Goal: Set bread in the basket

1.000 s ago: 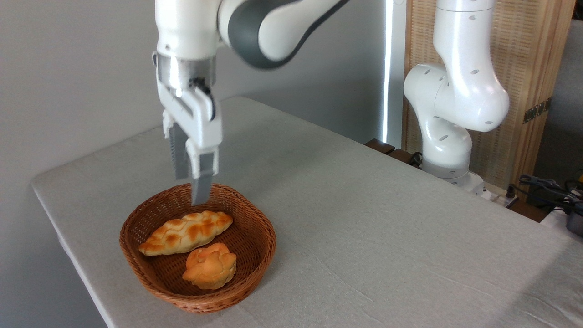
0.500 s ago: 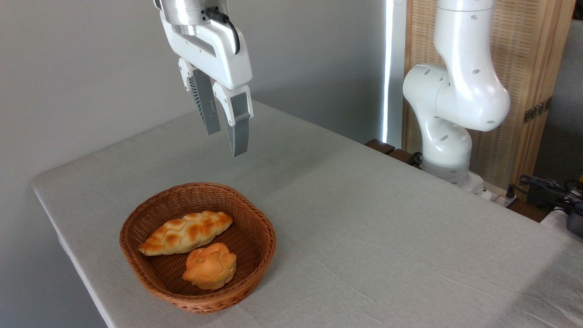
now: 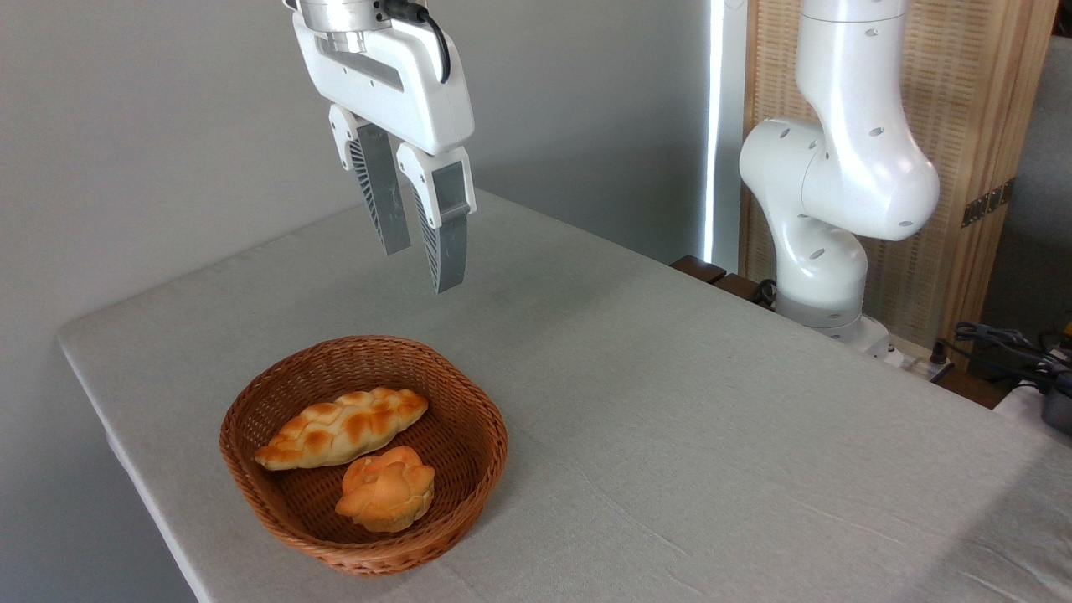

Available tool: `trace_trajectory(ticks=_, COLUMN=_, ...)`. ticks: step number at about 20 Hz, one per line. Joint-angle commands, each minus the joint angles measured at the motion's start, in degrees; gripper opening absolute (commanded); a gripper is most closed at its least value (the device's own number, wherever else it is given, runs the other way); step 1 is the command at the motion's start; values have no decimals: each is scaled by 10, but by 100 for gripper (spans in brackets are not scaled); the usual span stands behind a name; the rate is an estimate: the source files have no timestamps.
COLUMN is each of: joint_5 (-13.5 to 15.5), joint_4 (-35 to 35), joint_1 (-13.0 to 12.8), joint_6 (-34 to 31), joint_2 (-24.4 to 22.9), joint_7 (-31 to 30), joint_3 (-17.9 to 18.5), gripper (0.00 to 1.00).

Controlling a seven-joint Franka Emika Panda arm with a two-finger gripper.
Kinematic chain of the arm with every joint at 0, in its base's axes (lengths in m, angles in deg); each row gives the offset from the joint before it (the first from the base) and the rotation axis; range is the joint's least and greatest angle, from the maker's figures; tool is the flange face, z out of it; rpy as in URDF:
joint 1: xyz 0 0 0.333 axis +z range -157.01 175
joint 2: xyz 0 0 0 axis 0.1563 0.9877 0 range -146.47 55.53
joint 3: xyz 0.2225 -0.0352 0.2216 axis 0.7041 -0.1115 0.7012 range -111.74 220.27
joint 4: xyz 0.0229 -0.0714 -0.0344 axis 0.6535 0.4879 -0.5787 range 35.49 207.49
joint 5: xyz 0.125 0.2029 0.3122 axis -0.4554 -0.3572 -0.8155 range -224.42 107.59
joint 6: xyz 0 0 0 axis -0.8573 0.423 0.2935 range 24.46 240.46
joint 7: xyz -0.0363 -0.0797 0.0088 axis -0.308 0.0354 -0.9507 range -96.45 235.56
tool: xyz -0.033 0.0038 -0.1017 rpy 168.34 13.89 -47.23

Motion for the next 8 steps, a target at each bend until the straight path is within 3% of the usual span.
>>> trace_trajectory(ticks=1, joint_5=-7, joint_4=-13, joint_1=-1, joint_6=1, joint_2=7, joint_7=11, joint_3=4, gripper=100)
trace_trajectory(ticks=8, joint_5=-7, joint_4=-8, joint_1=3, joint_6=13, joint_2=7, joint_7=11, joint_3=4, gripper=100)
